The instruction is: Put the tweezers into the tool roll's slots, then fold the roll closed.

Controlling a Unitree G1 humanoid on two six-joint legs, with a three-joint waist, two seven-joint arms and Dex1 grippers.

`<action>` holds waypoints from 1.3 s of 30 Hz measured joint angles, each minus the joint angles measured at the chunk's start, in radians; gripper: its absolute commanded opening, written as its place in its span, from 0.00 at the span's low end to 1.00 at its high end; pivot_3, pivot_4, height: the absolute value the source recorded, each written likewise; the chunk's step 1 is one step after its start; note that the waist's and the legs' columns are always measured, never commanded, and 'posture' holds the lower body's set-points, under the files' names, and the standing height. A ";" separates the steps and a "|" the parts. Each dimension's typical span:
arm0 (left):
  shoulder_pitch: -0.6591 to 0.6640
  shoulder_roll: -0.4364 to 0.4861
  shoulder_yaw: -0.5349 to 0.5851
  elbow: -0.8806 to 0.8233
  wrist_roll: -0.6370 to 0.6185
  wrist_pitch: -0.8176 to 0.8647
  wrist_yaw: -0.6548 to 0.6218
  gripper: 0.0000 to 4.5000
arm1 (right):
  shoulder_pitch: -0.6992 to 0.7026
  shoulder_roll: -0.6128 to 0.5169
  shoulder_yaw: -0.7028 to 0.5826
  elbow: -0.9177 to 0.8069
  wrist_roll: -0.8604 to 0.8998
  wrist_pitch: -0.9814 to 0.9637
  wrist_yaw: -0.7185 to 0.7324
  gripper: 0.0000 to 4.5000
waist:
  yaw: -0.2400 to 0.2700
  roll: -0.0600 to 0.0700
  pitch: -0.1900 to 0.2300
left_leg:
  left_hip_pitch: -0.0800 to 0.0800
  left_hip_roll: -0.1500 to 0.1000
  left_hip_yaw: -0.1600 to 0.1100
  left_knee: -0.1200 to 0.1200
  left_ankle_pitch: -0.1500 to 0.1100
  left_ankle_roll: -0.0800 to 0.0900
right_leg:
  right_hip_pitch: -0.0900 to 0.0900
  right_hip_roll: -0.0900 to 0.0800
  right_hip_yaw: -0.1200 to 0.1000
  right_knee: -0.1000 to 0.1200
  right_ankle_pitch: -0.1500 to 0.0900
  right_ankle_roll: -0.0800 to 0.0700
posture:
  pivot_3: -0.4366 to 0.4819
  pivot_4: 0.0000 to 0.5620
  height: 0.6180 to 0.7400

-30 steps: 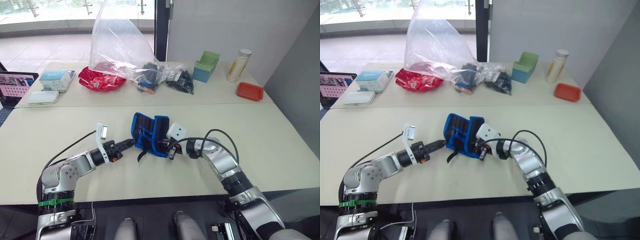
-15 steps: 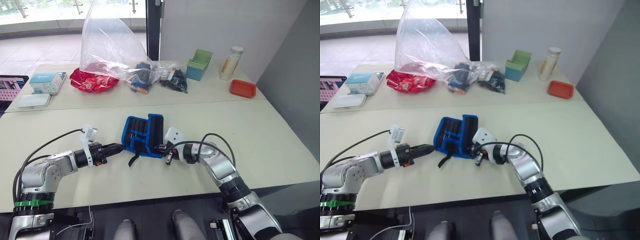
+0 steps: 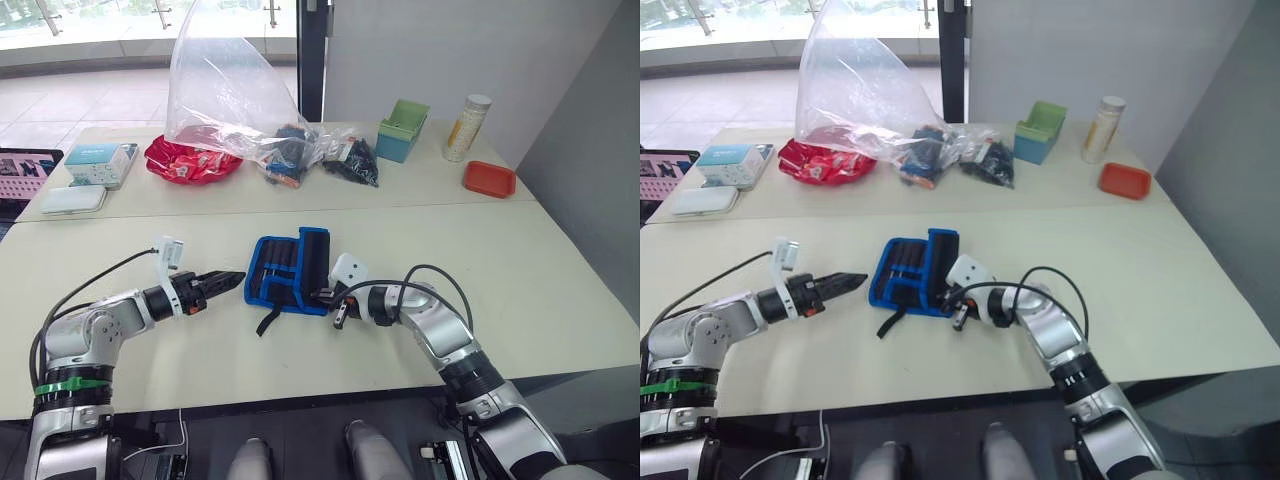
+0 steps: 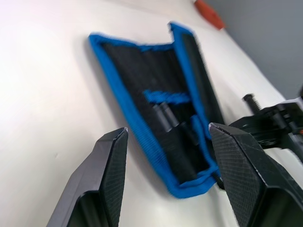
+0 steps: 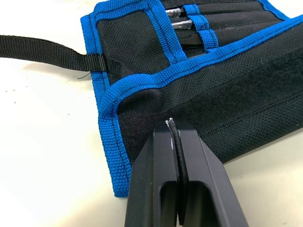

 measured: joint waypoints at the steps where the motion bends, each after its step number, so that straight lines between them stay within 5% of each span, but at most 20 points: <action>1: -0.002 -0.005 -0.004 0.007 0.001 0.007 0.006 0.64 | 0.000 0.000 0.000 -0.001 0.000 0.001 0.000 0.00 | 0.000 0.000 0.000 | 0.000 0.000 0.000 0.000 0.000 0.000 | 0.000 0.000 0.000 0.000 0.000 0.000 | 0.48 0.27 0.95; 22: -0.020 -0.058 -0.016 -0.028 -0.006 0.069 -0.010 0.64 | 0.004 -0.002 0.000 -0.007 0.000 0.004 -0.002 0.00 | 0.002 0.000 0.000 | 0.000 0.000 0.000 0.000 0.000 0.000 | 0.000 0.000 0.000 0.000 0.000 0.000 | 0.48 0.27 0.95; 31: -0.015 -0.095 0.008 -0.042 -0.037 0.069 -0.015 0.01 | 0.001 0.002 0.001 -0.003 0.000 0.004 -0.003 0.00 | 0.000 0.000 0.000 | 0.000 0.000 0.000 0.000 0.000 0.000 | 0.000 0.000 0.000 0.000 0.000 0.000 | 0.48 0.27 0.95; 39: -0.011 -0.116 0.022 -0.108 -0.065 0.017 -0.050 0.00 | -0.002 0.005 0.001 0.001 0.000 0.004 -0.004 0.00 | -0.002 0.000 0.000 | 0.000 0.000 0.000 0.000 0.000 0.000 | 0.000 0.000 0.000 0.000 0.000 0.000 | 0.48 0.27 0.95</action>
